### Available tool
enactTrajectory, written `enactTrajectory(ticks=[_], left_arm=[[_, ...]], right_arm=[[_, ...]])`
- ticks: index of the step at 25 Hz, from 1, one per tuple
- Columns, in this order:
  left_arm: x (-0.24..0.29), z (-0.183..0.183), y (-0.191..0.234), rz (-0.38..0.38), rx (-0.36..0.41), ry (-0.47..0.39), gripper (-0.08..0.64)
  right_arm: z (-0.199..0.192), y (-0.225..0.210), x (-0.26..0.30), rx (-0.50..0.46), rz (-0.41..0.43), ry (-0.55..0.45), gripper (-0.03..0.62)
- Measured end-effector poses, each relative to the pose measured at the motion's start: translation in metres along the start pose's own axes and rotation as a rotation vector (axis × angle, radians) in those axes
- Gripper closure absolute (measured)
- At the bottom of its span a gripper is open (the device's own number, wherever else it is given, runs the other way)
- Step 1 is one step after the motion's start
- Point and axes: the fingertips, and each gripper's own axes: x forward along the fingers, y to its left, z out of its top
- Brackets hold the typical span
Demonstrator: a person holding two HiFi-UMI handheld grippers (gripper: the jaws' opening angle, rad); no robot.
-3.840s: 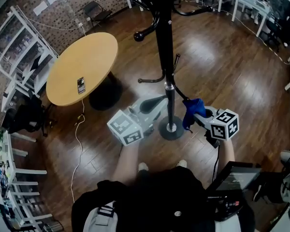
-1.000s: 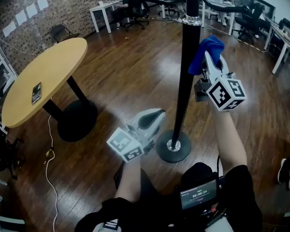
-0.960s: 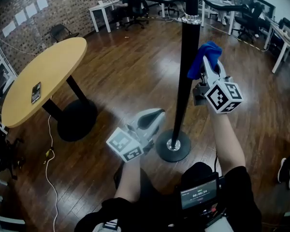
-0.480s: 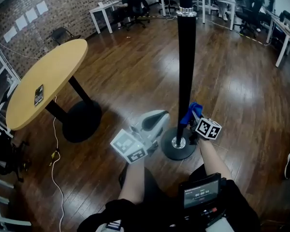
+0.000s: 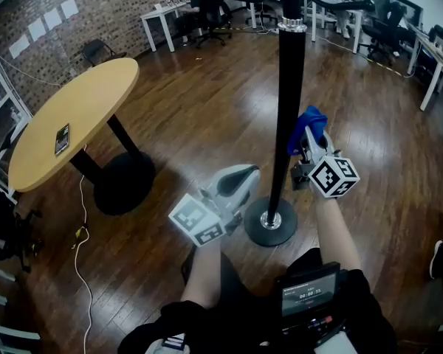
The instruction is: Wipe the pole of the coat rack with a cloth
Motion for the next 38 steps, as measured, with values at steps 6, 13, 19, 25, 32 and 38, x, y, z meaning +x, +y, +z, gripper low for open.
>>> enactTrajectory(ticks=[6,13,19,25,32,38], left_arm=[[-0.007,0.026,0.006,0.022,0.041,-0.036,0.558],[-0.001,0.036,0.014,0.024,0.063,-0.050,0.558],[0.011,0.013,0.018,0.009,0.023,-0.014,0.558],[0.012,-0.003,0.023,0.014,0.005,0.013,0.558],[0.008,-0.009,0.027,0.032,0.003,0.026,0.558],[0.001,-0.010,0.029,0.050,-0.009,0.008,0.558]], right_arm=[[0.156,0.109,0.064,-0.399,0.174,-0.198,0.580],[0.111,0.128,0.066,-0.633,0.192,-0.084,0.572],[-0.025,0.089,0.016,-0.845,0.194,0.125,0.574],[-0.196,0.027,-0.054,-0.875,0.192,0.477,0.574],[-0.266,0.001,-0.087,-0.897,0.221,0.657,0.574],[-0.211,0.020,-0.062,-0.939,0.192,0.536,0.574]])
